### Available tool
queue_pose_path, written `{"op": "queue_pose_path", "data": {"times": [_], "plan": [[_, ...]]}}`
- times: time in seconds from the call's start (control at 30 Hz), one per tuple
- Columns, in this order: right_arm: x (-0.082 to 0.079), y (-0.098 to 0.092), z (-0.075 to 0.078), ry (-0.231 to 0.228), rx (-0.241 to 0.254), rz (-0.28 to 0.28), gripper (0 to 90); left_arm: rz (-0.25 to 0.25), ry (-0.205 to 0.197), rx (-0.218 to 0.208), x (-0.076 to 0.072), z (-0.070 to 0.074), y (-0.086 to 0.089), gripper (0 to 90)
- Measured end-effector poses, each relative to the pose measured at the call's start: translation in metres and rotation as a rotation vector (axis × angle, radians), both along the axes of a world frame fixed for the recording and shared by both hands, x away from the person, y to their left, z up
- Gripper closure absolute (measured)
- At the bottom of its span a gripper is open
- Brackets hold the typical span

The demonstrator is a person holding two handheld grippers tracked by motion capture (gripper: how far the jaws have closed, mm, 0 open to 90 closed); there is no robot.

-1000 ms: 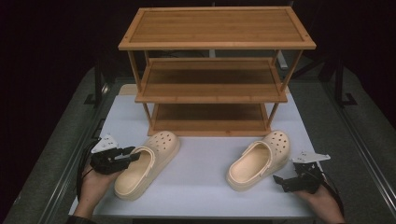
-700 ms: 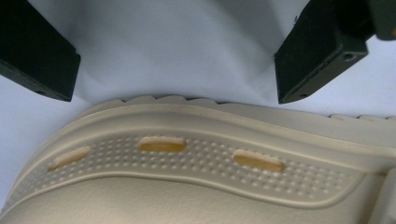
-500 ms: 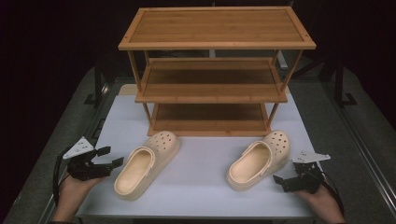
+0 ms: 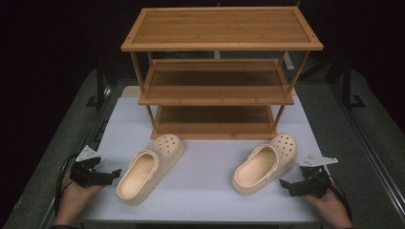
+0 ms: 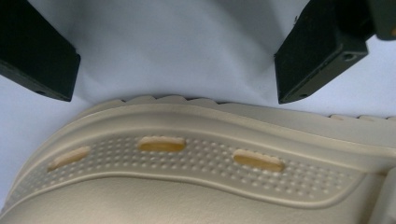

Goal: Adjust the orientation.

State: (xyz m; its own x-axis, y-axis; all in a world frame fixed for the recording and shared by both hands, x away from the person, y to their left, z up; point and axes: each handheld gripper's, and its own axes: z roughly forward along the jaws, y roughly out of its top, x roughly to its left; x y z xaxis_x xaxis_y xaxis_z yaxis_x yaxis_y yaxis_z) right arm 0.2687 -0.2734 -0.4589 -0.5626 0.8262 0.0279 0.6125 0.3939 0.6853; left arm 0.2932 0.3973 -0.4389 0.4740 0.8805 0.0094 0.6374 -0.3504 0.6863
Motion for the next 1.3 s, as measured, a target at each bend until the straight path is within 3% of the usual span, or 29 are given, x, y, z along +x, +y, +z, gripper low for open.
{"op": "queue_pose_path", "data": {"times": [0.07,0.17,0.43,0.5,0.53,0.57,0.63,0.7,0.73,0.77,0.87,1.13,1.3], "plan": [[0.000,0.000,0.000,0.000,0.000,0.000,0.0,-0.002,0.023,0.013,0.002,-0.006,-0.002,0.0],[0.000,0.000,0.000,-0.001,0.000,0.000,0.0,-0.011,0.001,0.006,0.001,-0.010,-0.002,0.0],[0.000,-0.001,0.001,0.006,0.006,-0.006,3.5,-0.014,-0.005,0.011,0.001,-0.011,-0.002,0.0],[0.000,-0.007,0.004,0.003,0.010,-0.006,13.9,-0.014,-0.006,0.011,0.001,-0.011,-0.002,0.0],[0.000,-0.007,0.004,0.003,0.010,-0.006,13.9,-0.014,-0.006,0.011,0.001,-0.011,-0.002,0.0],[0.001,-0.015,0.008,0.017,0.039,-0.036,25.6,-0.014,-0.006,0.012,0.001,-0.011,-0.002,0.0],[0.002,-0.018,0.010,0.019,0.042,-0.047,30.5,-0.014,-0.006,0.012,0.001,-0.011,-0.002,0.0],[0.004,-0.024,0.014,0.019,0.025,-0.074,47.7,-0.014,-0.006,0.011,0.001,-0.011,-0.002,0.0],[0.009,-0.031,0.019,0.016,0.036,-0.095,64.6,-0.014,-0.005,0.010,0.001,-0.011,-0.002,0.0],[0.012,-0.035,0.021,0.015,0.041,-0.101,74.1,-0.014,-0.005,0.009,0.001,-0.011,-0.002,0.0],[0.022,-0.044,0.027,0.000,0.050,-0.130,89.9,-0.014,-0.004,0.010,0.001,-0.011,-0.002,0.0],[0.061,-0.050,0.034,0.000,0.073,-0.150,90.0,-0.013,-0.005,0.008,0.001,-0.011,-0.002,0.0],[0.078,-0.042,0.029,0.015,0.048,-0.149,90.0,-0.013,-0.005,0.009,0.001,-0.011,-0.002,0.0]]}}
